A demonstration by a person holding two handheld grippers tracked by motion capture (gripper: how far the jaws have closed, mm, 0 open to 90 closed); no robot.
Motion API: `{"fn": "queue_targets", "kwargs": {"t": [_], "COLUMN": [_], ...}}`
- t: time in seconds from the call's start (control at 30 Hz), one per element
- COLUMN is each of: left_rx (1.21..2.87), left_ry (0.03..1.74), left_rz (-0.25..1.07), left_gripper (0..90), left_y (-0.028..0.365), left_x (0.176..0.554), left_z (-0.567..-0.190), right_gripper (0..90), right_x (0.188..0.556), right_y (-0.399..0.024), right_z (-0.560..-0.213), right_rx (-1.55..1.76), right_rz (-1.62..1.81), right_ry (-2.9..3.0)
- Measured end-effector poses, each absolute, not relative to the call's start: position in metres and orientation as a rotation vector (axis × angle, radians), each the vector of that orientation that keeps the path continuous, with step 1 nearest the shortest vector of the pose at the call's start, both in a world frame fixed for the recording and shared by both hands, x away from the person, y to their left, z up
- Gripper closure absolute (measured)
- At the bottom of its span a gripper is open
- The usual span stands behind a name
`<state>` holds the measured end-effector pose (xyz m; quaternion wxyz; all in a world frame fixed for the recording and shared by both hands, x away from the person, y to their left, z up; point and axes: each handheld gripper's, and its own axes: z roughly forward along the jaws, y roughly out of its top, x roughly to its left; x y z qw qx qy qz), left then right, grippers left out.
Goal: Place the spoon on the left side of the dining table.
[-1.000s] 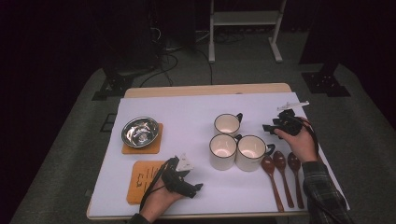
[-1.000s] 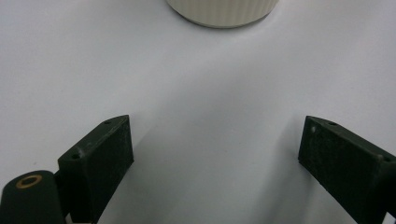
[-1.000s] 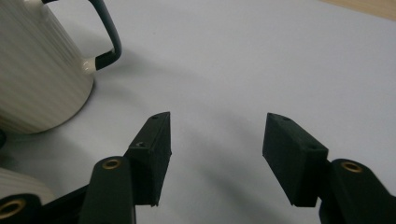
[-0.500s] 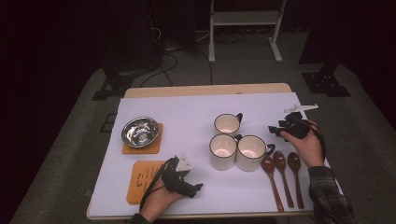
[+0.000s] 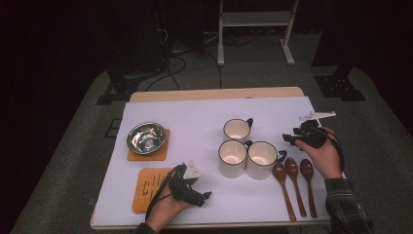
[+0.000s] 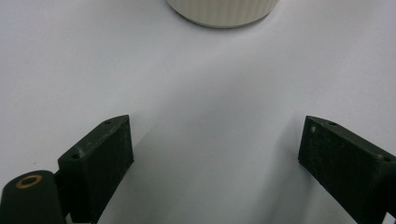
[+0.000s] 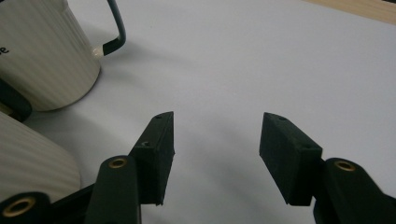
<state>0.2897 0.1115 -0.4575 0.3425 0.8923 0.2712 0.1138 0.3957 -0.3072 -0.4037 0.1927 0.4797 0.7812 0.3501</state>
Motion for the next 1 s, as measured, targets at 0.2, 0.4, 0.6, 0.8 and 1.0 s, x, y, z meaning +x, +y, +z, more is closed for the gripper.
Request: {"fn": "queue_targets", "kwargs": {"t": [0.2, 0.4, 0.6, 0.8, 1.0], "left_rx": [2.319, 2.320, 2.320, 2.321, 2.321], "left_ry": [0.706, 0.706, 0.706, 0.705, 0.705], "left_rz": [0.296, 0.296, 0.295, 0.296, 0.296], "left_gripper": [9.1, 9.0, 9.0, 9.1, 9.0], "left_y": [0.111, 0.112, 0.111, 0.112, 0.112], "left_x": [0.290, 0.290, 0.290, 0.290, 0.290], "left_z": [-0.457, -0.457, -0.457, -0.457, -0.457], "right_gripper": [43.4, 43.1, 42.7, 42.6, 42.3], "right_x": [0.389, 0.383, 0.378, 0.373, 0.368], "right_y": [-0.310, -0.311, -0.314, -0.316, -0.319], "right_z": [-0.403, -0.402, -0.402, -0.401, -0.400], "right_rx": [1.346, 1.346, 1.345, 1.346, 1.347], "right_rz": [0.985, 0.980, 0.982, 0.980, 0.980], "right_ry": [2.186, 2.187, 2.182, 2.177, 2.175]}}
